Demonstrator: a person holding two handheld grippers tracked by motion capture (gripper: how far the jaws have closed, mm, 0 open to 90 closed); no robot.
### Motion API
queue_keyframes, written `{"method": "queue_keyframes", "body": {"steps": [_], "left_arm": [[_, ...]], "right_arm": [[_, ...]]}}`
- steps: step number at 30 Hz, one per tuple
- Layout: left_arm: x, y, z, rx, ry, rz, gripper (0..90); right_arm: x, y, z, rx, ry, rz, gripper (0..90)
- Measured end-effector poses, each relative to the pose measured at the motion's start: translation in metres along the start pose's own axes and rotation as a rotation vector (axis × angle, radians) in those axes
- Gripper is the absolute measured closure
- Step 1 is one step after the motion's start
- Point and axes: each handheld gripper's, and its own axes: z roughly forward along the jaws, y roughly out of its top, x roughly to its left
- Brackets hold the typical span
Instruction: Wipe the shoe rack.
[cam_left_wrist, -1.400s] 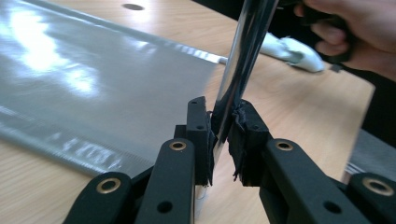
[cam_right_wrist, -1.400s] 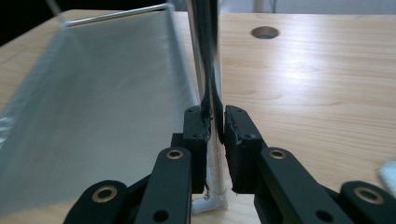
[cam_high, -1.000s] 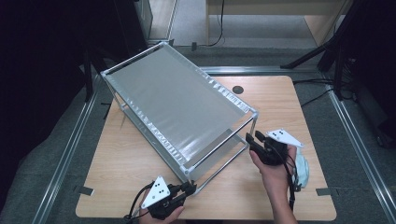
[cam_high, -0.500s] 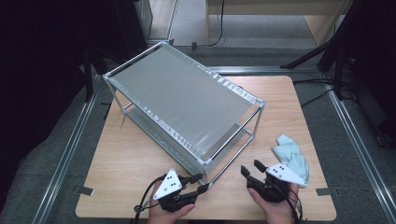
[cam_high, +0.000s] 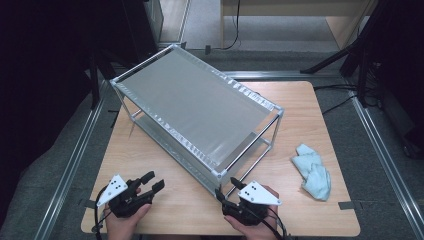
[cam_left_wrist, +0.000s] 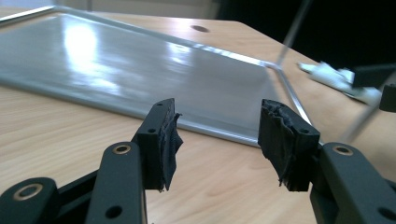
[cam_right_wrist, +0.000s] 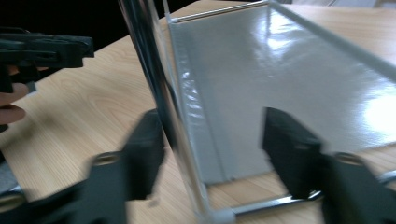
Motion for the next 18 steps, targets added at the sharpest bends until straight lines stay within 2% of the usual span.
{"method": "queue_keyframes", "body": {"steps": [3, 7, 8, 10, 13, 15, 17, 18], "left_arm": [[0.009, 0.000, -0.002, 0.003, 0.029, -0.010, 47.0], [0.015, 0.000, 0.000, 0.006, 0.047, -0.019, 46.8], [0.016, 0.000, 0.000, 0.007, 0.044, -0.018, 46.2], [0.016, 0.002, 0.001, -0.012, 0.018, -0.012, 46.9], [0.017, 0.003, 0.003, -0.019, 0.009, -0.001, 46.3], [0.019, 0.003, 0.005, -0.014, 0.016, -0.011, 45.5], [0.022, 0.004, 0.008, -0.012, 0.023, -0.026, 44.8], [0.025, 0.006, 0.010, -0.020, 0.029, -0.043, 45.1]], "right_arm": [[0.001, 0.000, 0.004, 0.002, 0.025, 0.000, 62.9], [-0.007, -0.002, 0.000, 0.006, 0.009, 0.019, 73.2], [-0.011, -0.003, -0.003, 0.002, -0.008, 0.022, 76.7], [-0.019, -0.006, -0.009, 0.002, -0.030, 0.035, 77.4], [-0.036, -0.009, -0.019, -0.011, -0.035, 0.070, 76.8], [-0.046, -0.011, -0.027, -0.018, -0.050, 0.090, 76.8], [-0.058, -0.012, -0.038, -0.022, -0.103, 0.083, 77.3], [-0.061, -0.013, -0.042, -0.017, -0.112, 0.096, 77.1]]}}
